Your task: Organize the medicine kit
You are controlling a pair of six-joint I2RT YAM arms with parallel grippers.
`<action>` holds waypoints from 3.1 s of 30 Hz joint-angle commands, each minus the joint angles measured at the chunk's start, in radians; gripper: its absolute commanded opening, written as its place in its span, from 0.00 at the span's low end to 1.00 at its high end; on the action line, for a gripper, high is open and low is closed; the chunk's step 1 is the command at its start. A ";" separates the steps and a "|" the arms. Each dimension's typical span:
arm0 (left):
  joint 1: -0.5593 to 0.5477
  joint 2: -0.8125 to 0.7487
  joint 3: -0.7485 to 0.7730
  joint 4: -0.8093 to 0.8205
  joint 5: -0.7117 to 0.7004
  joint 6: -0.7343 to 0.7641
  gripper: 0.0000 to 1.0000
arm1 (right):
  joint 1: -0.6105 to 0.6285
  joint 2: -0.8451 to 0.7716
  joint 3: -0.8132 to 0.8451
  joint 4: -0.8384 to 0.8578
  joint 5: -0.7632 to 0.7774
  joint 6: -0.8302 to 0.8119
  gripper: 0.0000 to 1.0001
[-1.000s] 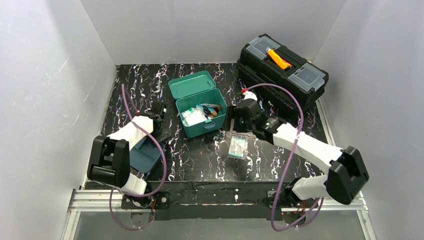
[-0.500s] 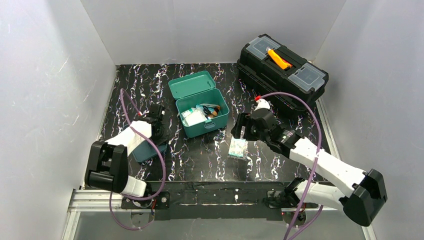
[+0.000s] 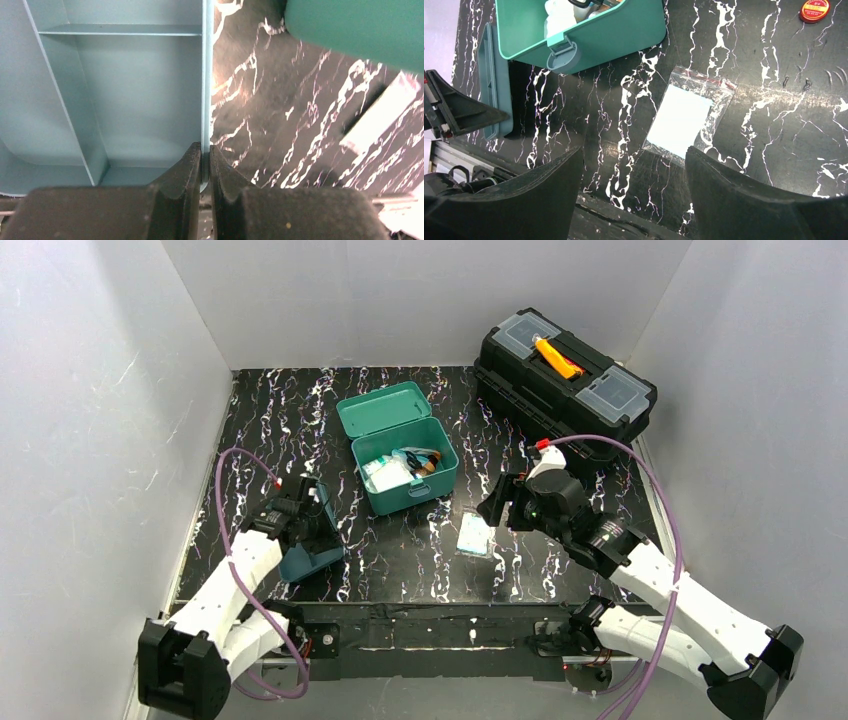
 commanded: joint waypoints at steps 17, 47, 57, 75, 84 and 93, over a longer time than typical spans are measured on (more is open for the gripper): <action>-0.491 -0.118 0.049 -0.312 0.109 -0.083 0.00 | -0.001 -0.005 0.048 -0.094 -0.062 -0.063 0.80; -1.006 0.541 0.355 -0.218 -0.271 0.215 0.00 | -0.007 0.082 -0.045 -0.118 0.080 -0.048 0.86; -1.005 0.413 0.260 -0.135 -0.232 0.185 0.55 | -0.021 0.251 -0.048 -0.041 0.135 0.042 0.88; -1.005 -0.008 0.314 -0.260 -0.373 0.137 0.98 | -0.024 0.539 -0.008 0.067 0.114 0.157 0.81; -1.005 -0.195 0.309 -0.309 -0.476 0.153 0.98 | -0.024 0.640 0.026 0.072 0.125 0.165 0.63; -1.005 -0.281 0.280 -0.340 -0.515 0.145 0.98 | -0.024 0.730 0.049 0.066 0.125 0.163 0.25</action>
